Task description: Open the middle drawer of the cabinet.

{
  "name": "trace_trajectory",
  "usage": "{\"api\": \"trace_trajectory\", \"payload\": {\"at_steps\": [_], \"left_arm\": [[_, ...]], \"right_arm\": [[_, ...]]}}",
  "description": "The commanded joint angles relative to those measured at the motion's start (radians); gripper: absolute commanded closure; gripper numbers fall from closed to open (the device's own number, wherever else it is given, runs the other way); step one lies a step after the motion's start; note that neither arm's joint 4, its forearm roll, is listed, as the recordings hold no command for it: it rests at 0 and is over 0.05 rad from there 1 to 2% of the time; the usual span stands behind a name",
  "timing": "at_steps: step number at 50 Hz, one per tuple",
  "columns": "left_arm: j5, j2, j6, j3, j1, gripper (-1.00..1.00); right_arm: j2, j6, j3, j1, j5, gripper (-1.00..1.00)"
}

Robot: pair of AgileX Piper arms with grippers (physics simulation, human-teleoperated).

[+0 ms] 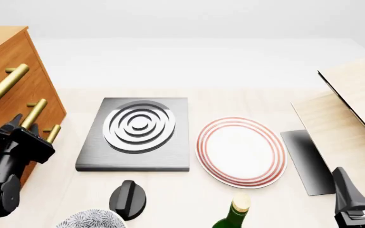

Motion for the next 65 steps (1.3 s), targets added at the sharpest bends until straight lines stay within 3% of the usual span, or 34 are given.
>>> {"api": "trace_trajectory", "payload": {"at_steps": [1, 14, 16, 30, 42, 65], "left_arm": [[0.0, -0.004, -0.013, -0.004, -0.018, 1.0], [0.0, -0.011, -0.012, 0.002, -0.02, 1.0], [0.0, -0.046, 0.052, 0.013, -0.045, 1.0], [0.0, -0.045, 0.101, 0.013, -0.067, 1.0], [0.0, -0.046, 0.188, 0.007, -0.1, 1.0], [0.0, -0.026, 0.236, -0.005, -0.13, 1.0]], "right_arm": [[0.001, 0.002, -0.001, 0.003, -0.006, -1.0], [0.001, 0.002, -0.001, 0.004, -0.006, -1.0], [0.001, 0.002, -0.001, 0.004, -0.006, -1.0], [0.001, 0.002, -0.001, 0.004, -0.006, -1.0], [0.001, 0.002, -0.001, 0.003, -0.006, -1.0], [0.0, 0.002, -0.001, 0.004, -0.006, -1.0]]}}
